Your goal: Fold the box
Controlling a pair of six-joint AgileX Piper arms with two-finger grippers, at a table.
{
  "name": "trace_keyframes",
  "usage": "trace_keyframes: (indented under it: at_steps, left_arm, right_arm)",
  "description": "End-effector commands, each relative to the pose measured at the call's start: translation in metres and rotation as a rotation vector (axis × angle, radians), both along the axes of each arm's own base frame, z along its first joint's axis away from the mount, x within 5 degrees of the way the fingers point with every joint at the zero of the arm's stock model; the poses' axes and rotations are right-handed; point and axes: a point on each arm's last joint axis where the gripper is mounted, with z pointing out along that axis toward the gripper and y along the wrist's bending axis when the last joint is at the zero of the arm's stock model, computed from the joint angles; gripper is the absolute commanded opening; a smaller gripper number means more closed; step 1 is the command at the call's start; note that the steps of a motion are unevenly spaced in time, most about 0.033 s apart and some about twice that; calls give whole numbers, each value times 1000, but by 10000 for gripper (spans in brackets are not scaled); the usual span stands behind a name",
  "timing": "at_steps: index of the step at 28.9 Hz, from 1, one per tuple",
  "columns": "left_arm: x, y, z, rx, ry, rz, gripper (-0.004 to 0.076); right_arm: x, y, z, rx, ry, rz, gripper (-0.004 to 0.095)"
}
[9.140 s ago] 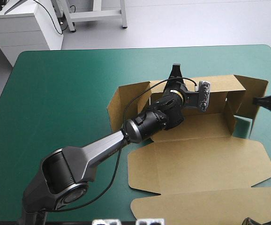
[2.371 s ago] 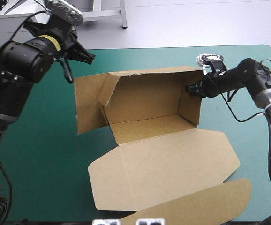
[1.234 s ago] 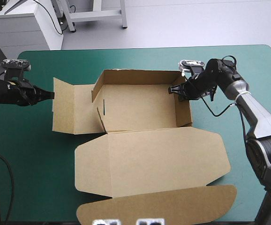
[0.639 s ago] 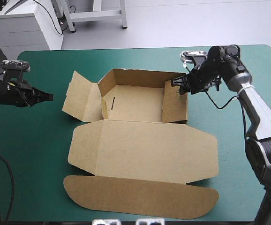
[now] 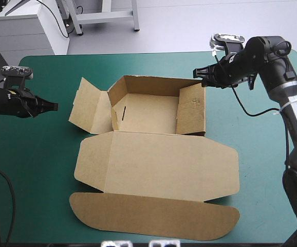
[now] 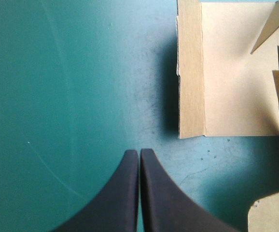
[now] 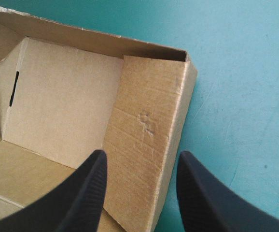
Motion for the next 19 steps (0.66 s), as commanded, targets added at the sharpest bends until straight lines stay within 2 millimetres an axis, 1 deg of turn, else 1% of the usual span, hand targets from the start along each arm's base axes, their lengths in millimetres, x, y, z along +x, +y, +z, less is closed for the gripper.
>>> trace_keyframes:
  at_steps: [1,2,3,8,19]
  left_arm:
    - [-6,-2,21,-15,-101,15,-8]
    - [-6,-2,21,-15,-101,15,-8]
    - [-6,-3,21,-17,-102,15,-8]
    - [-6,-3,21,-20,-100,14,-8]
    - [-6,-3,21,-22,-100,14,-8]
  right_arm:
    - [-10,-2,3,3,3,9,427]
    - [-7,-2,-8,-9,34,17,427]
    - [-4,-1,-14,-10,52,21,427]
    - [13,5,-40,4,110,24,426]
    - [45,14,-78,23,105,52,427]
